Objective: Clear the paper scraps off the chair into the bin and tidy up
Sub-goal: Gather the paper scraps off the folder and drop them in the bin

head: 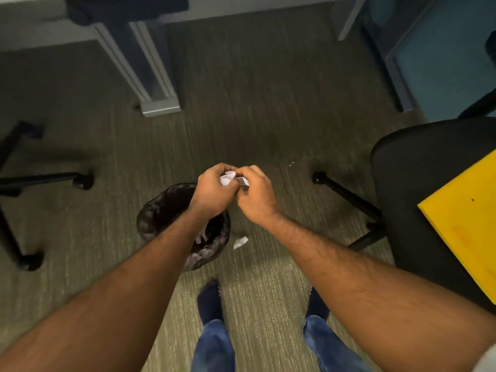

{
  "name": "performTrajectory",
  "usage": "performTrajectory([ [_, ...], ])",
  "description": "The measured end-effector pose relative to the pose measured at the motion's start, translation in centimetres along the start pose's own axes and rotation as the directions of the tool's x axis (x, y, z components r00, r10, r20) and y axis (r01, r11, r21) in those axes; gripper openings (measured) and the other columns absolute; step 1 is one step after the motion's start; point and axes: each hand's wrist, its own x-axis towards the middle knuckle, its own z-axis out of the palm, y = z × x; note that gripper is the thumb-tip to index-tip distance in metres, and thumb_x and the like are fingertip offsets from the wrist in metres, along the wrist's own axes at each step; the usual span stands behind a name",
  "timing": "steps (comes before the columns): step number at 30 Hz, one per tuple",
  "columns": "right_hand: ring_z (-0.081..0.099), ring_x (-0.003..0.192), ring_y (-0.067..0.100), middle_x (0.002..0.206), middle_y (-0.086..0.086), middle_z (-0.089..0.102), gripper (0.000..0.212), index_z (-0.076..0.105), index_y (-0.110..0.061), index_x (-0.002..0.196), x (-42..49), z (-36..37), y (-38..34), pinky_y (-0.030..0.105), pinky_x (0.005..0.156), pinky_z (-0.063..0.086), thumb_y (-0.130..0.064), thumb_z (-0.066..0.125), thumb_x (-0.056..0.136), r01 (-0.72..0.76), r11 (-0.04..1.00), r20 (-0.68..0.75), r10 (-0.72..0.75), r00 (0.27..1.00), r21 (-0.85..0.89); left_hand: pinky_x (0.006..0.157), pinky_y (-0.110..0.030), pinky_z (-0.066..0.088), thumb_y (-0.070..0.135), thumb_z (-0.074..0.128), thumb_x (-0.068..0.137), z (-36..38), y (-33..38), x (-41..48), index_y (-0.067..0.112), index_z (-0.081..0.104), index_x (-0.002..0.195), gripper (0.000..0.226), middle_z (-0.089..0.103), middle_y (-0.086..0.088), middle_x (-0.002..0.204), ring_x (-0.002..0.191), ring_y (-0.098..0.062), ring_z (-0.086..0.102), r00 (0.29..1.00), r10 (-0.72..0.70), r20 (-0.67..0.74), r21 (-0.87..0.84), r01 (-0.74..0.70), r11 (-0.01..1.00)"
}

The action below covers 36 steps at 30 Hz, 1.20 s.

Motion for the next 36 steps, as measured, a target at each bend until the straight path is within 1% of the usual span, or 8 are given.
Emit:
performTrajectory([
  [4,0.058,0.089,0.013,0.103,0.003,0.059,0.031,0.067,-0.010,0.101,-0.3,4.8,-2.1,0.019,0.069,0.046,0.004,0.057,0.075,0.008,1.000,0.079,-0.010,0.997,0.021,0.057,-0.019,0.053,0.018,0.068,0.084,-4.0,-3.8,-0.9,0.025,0.065,0.096,0.015,0.068,0.010,0.081,0.069,-0.006,0.065,0.996,-0.073,-0.056,-0.041,0.071,0.997],
  [9,0.059,0.093,0.011,0.104,-0.002,0.057,0.028,0.067,-0.016,0.098,-0.9,10.2,-3.8,0.026,0.076,0.052,-0.001,0.062,0.075,0.017,0.998,0.159,-0.026,0.987,0.055,0.070,-0.036,0.061,0.028,0.070,0.082,-7.9,-8.7,-2.1,0.023,0.064,0.098,0.017,0.070,0.003,0.091,0.084,-0.013,0.070,0.979,-0.169,-0.114,-0.122,0.155,0.980],
  [14,0.059,0.103,0.016,0.112,-0.001,0.056,0.031,0.065,-0.017,0.105,-1.2,14.1,-4.0,0.033,0.086,0.052,-0.010,0.068,0.075,0.008,1.000,0.273,-0.014,0.962,0.023,0.081,-0.051,0.059,0.044,0.073,0.069,-9.6,-12.9,-2.7,0.030,0.063,0.089,0.026,0.072,0.000,0.095,0.092,-0.018,0.071,0.951,-0.281,-0.128,-0.256,0.242,0.936],
  [20,0.056,0.106,0.015,0.115,0.002,0.057,0.032,0.065,-0.015,0.109,-1.3,16.4,-3.8,0.027,0.089,0.047,-0.015,0.071,0.078,0.031,0.999,0.325,-0.020,0.945,-0.028,0.087,-0.030,0.052,0.025,0.073,0.084,-10.3,-15.0,-3.0,0.020,0.070,0.101,0.019,0.071,0.005,0.097,0.095,-0.011,0.067,0.954,-0.246,-0.170,-0.228,0.205,0.952],
  [26,0.057,0.099,0.010,0.108,-0.001,0.060,0.024,0.065,-0.020,0.103,-1.4,16.5,-2.7,0.027,0.086,0.049,-0.018,0.070,0.079,0.020,0.998,0.300,-0.001,0.954,-0.060,0.086,-0.027,0.052,0.022,0.071,0.087,-10.5,-16.1,-2.6,0.011,0.068,0.114,0.029,0.071,-0.001,0.105,0.096,-0.012,0.066,0.952,-0.264,-0.154,-0.247,0.222,0.943],
  [28,0.058,0.094,0.009,0.107,0.000,0.061,0.025,0.066,-0.018,0.104,-1.4,16.3,-2.5,0.025,0.084,0.049,-0.017,0.072,0.080,0.005,0.998,0.300,0.015,0.954,-0.068,0.087,-0.032,0.054,0.023,0.070,0.088,-10.4,-16.6,-2.4,0.013,0.068,0.114,0.028,0.071,-0.002,0.106,0.097,-0.014,0.066,0.953,-0.273,-0.135,-0.210,0.241,0.947],
  [30,0.059,0.088,0.010,0.105,0.002,0.062,0.025,0.067,-0.015,0.104,-1.5,15.9,-2.2,0.025,0.080,0.050,-0.015,0.073,0.080,-0.006,0.997,0.291,0.027,0.956,-0.073,0.086,-0.035,0.054,0.022,0.069,0.088,-10.1,-16.7,-2.3,0.014,0.068,0.113,0.027,0.071,-0.001,0.102,0.094,-0.014,0.066,0.953,-0.280,-0.118,-0.186,0.255,0.949],
  [36,0.062,0.076,0.009,0.099,0.004,0.068,0.018,0.068,-0.010,0.100,-2.3,13.6,-0.3,0.021,0.073,0.054,-0.008,0.071,0.082,-0.103,0.994,0.310,0.107,0.945,-0.030,0.076,-0.028,0.052,0.015,0.069,0.088,-7.4,-15.6,-2.7,0.015,0.067,0.104,0.016,0.067,0.004,0.085,0.080,-0.012,0.063,0.958,-0.264,-0.109,-0.193,0.241,0.951],
])
